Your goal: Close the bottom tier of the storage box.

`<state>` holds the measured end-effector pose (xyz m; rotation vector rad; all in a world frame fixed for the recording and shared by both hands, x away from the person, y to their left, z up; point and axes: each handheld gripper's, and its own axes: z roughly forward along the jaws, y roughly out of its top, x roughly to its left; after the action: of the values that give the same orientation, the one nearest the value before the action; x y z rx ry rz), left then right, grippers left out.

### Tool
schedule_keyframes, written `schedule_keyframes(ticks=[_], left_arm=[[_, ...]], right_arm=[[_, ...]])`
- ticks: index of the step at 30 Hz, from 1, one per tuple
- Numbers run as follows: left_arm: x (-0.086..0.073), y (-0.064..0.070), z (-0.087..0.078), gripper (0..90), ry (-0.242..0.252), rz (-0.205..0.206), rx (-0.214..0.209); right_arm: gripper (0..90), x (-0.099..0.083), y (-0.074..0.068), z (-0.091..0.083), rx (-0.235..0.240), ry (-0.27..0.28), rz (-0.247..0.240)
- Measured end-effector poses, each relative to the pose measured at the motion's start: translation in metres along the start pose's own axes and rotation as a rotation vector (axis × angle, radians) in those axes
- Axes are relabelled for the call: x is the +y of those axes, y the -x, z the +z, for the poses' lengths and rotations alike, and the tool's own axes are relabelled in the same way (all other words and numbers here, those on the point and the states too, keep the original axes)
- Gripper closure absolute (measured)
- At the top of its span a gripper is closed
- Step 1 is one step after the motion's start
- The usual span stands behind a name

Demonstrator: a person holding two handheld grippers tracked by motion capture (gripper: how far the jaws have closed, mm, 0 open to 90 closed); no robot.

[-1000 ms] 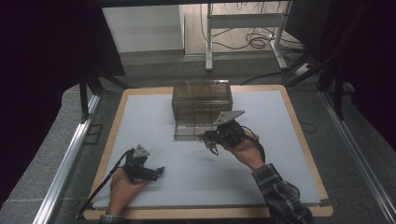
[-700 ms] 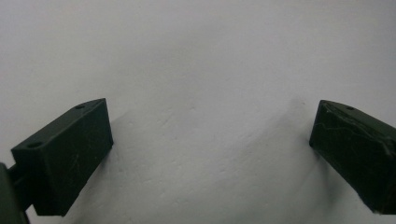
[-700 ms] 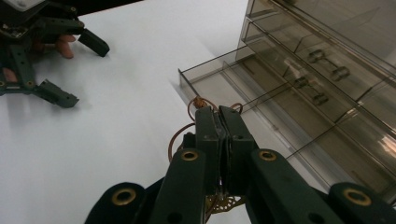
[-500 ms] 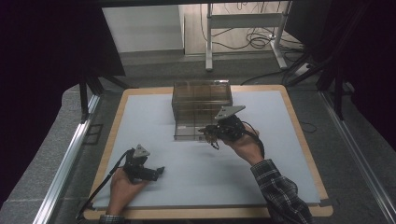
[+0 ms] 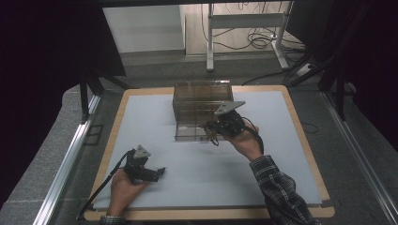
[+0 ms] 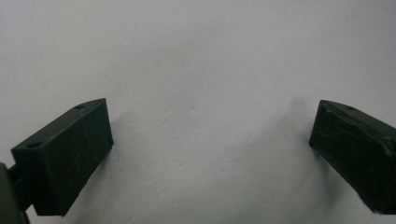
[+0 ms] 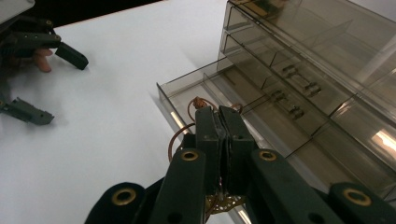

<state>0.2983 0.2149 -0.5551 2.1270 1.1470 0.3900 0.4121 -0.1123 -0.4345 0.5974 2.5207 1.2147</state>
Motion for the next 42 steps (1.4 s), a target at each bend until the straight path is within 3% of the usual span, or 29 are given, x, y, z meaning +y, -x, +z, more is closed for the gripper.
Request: schedule_keyframes(ticks=[25,42], left_arm=[[0.0,0.0,0.0,0.0,0.0,-0.003,-0.001],[0.0,0.0,0.0,0.0,0.001,-0.004,-0.001]], right_arm=[[86.4,0.021,0.017,0.022,-0.035,0.013,-0.001],[86.4,0.022,0.026,0.043,-0.052,-0.008,-0.014]])
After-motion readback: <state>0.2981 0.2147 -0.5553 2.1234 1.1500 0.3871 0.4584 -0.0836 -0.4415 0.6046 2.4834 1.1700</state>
